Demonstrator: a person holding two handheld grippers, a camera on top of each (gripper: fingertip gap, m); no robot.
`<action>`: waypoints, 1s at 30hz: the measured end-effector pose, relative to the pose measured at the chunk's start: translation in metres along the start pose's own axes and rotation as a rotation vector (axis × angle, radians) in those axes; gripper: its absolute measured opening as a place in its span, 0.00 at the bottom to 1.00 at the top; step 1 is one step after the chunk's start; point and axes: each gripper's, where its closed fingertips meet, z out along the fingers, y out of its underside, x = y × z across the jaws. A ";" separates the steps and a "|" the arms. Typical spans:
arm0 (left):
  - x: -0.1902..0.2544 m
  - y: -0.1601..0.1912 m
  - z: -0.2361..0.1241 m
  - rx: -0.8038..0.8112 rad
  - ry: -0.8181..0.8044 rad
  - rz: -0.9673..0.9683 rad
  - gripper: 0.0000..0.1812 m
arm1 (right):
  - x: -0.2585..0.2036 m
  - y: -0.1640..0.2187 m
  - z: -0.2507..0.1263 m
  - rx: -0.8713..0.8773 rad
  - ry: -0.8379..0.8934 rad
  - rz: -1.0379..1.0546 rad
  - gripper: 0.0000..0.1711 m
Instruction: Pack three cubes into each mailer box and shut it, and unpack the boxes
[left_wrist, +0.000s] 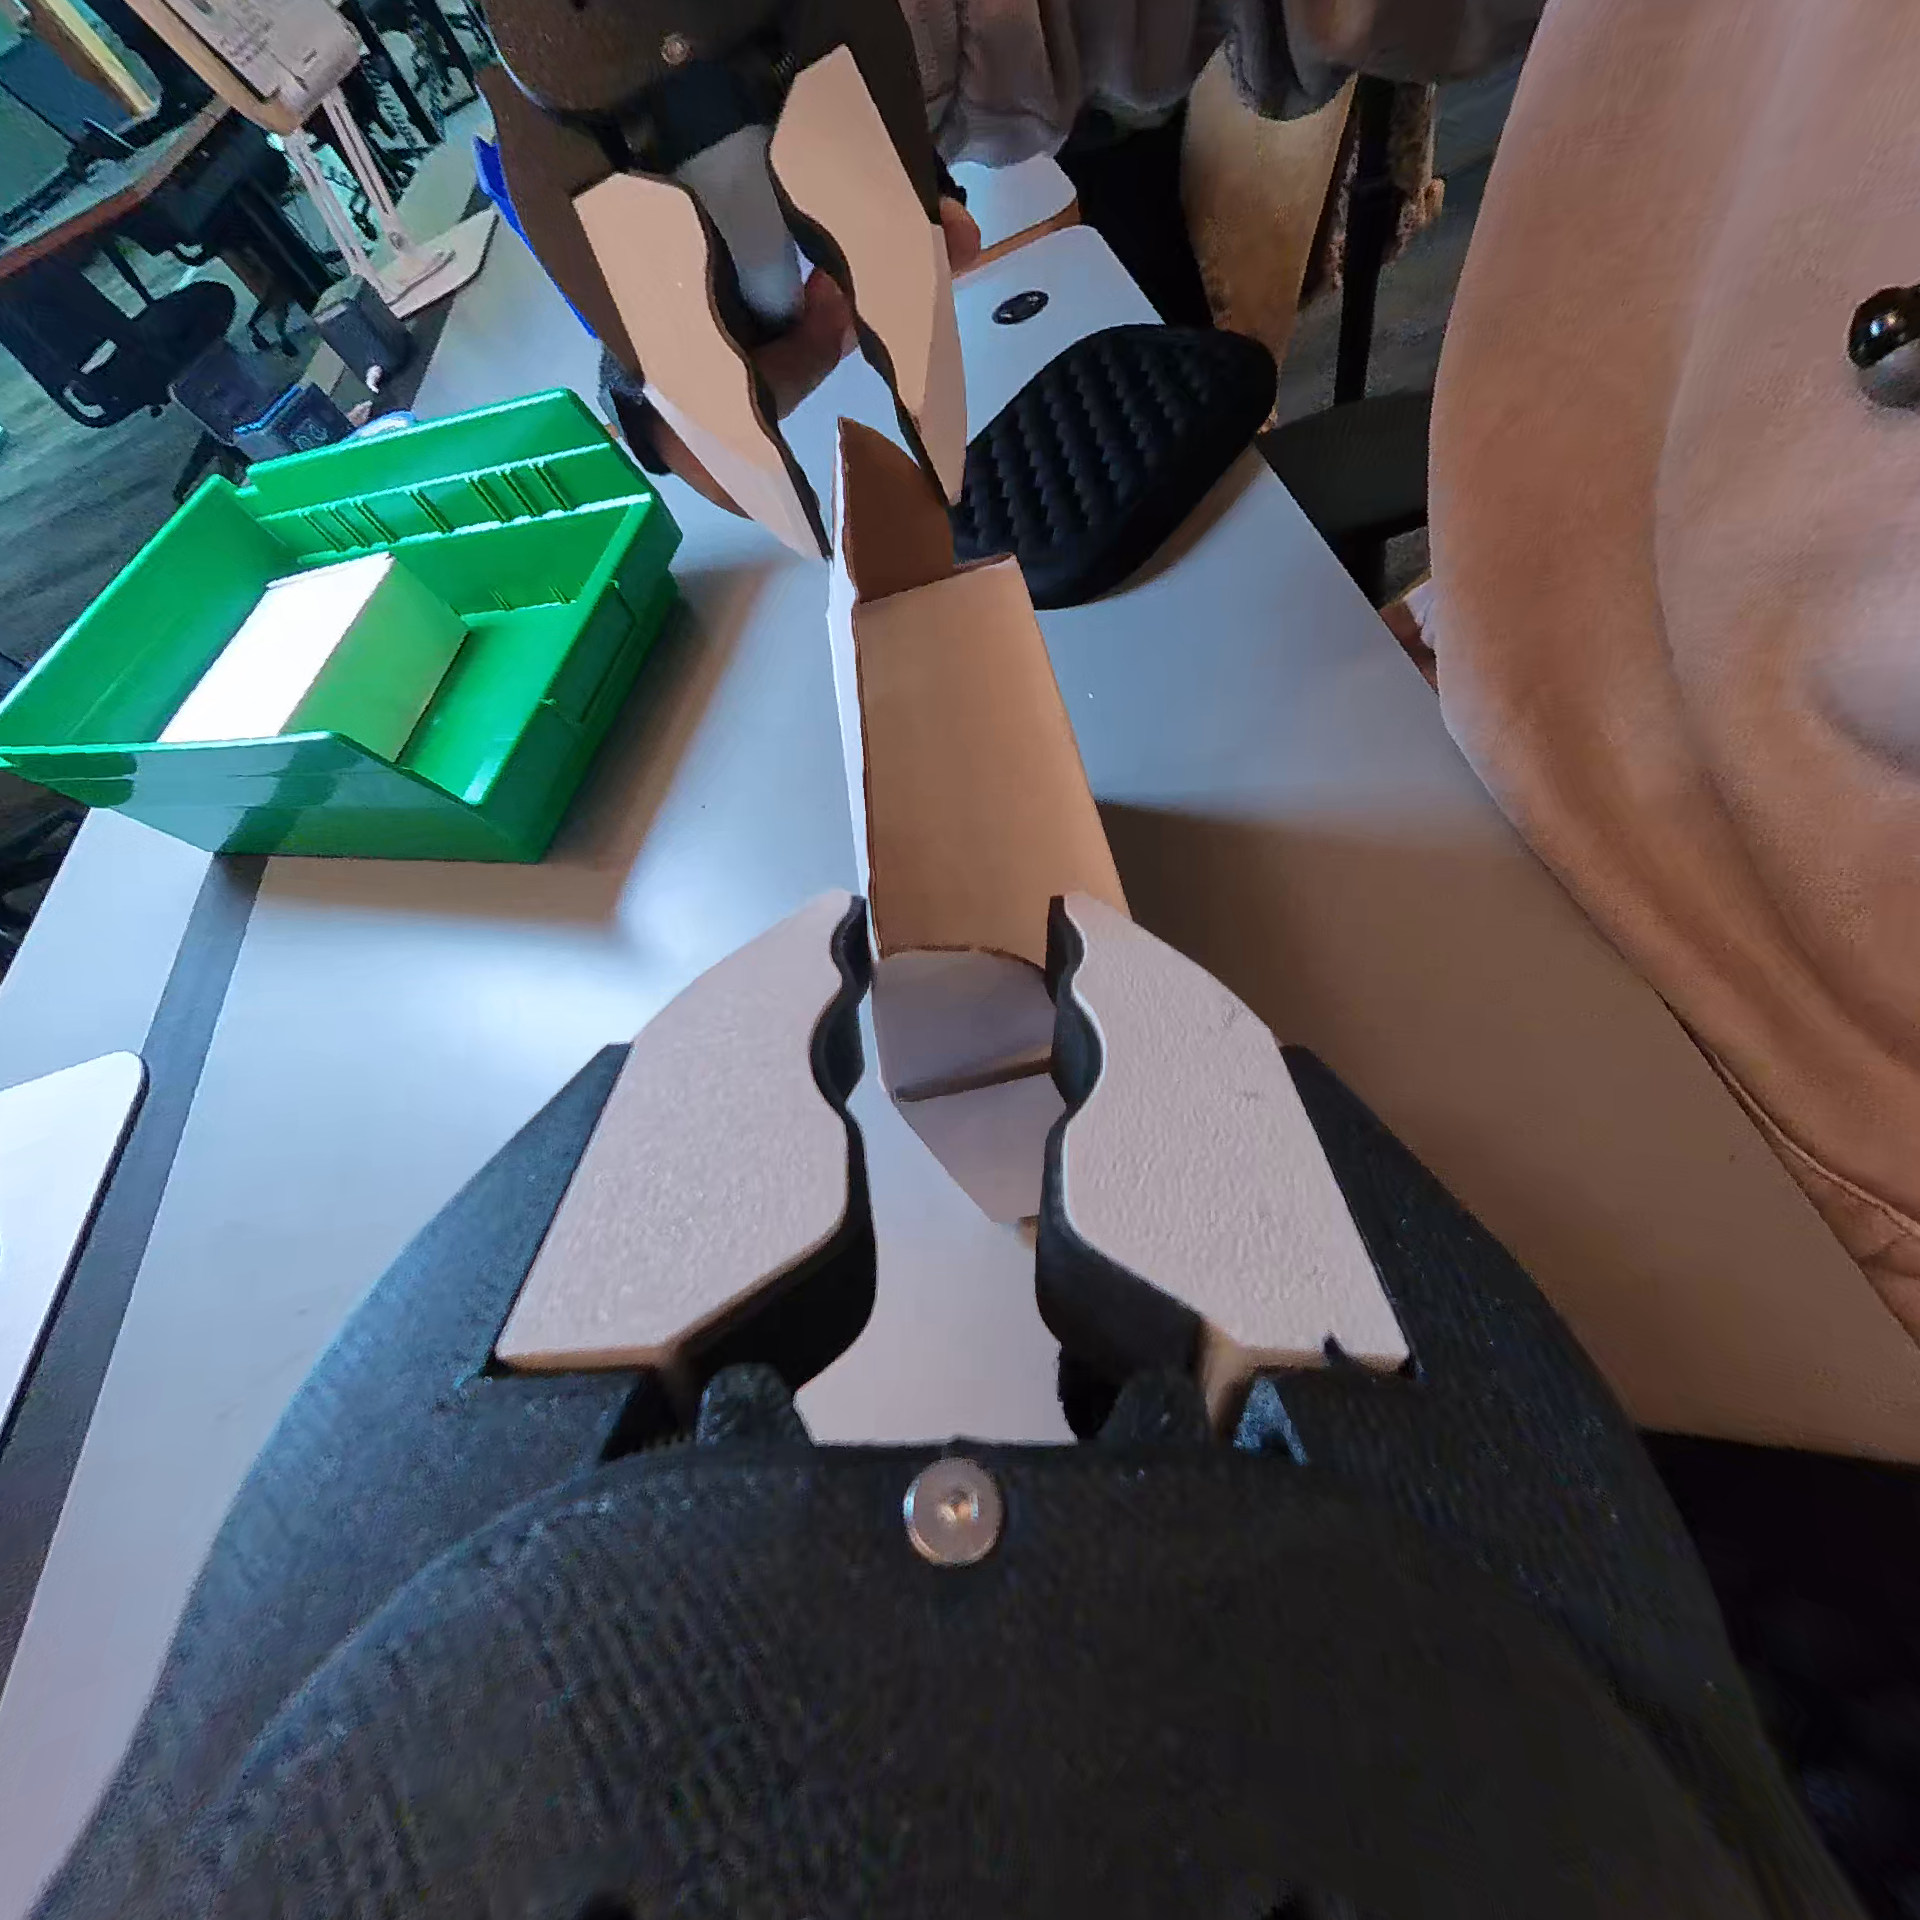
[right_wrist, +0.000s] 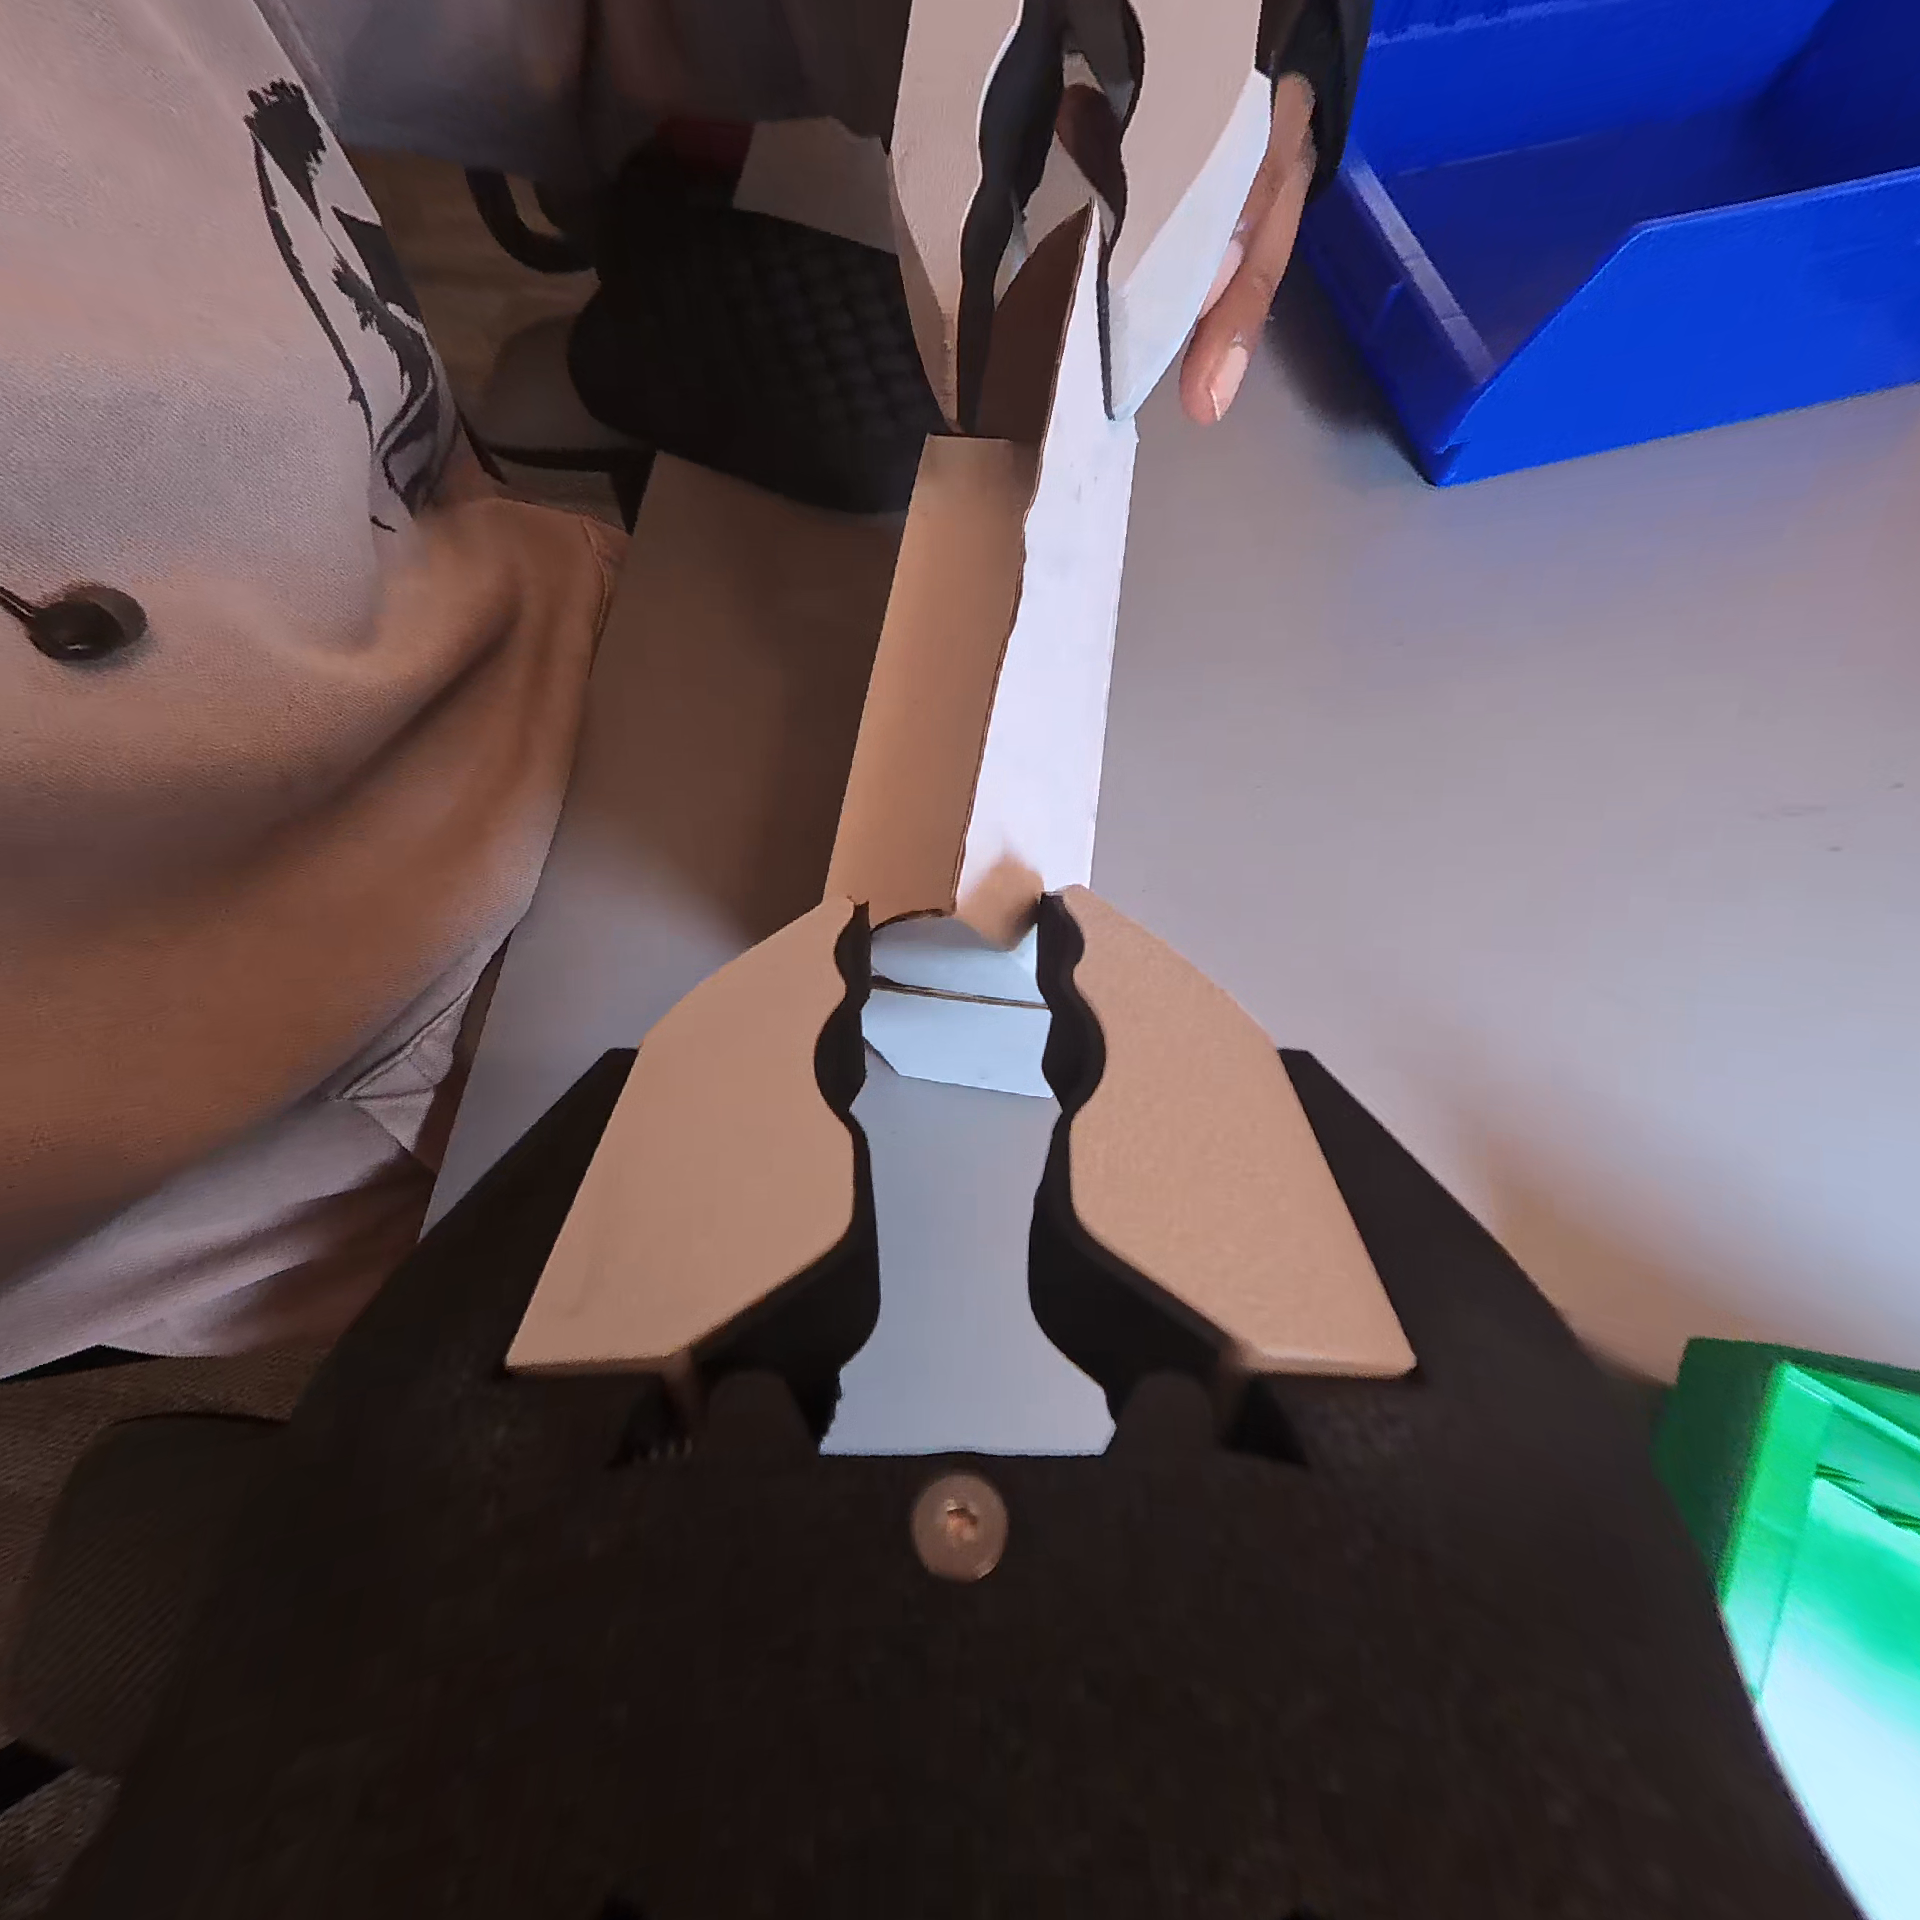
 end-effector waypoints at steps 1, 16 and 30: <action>0.001 0.000 -0.001 -0.011 0.015 0.000 0.18 | 0.000 0.000 0.000 0.003 -0.002 0.001 0.18; 0.010 0.004 -0.003 -0.082 -0.040 0.021 0.33 | 0.004 0.003 0.002 -0.013 0.029 -0.023 0.24; 0.032 0.026 0.010 -0.118 -0.371 0.215 0.22 | -0.016 0.019 0.025 -0.091 0.354 -0.241 0.25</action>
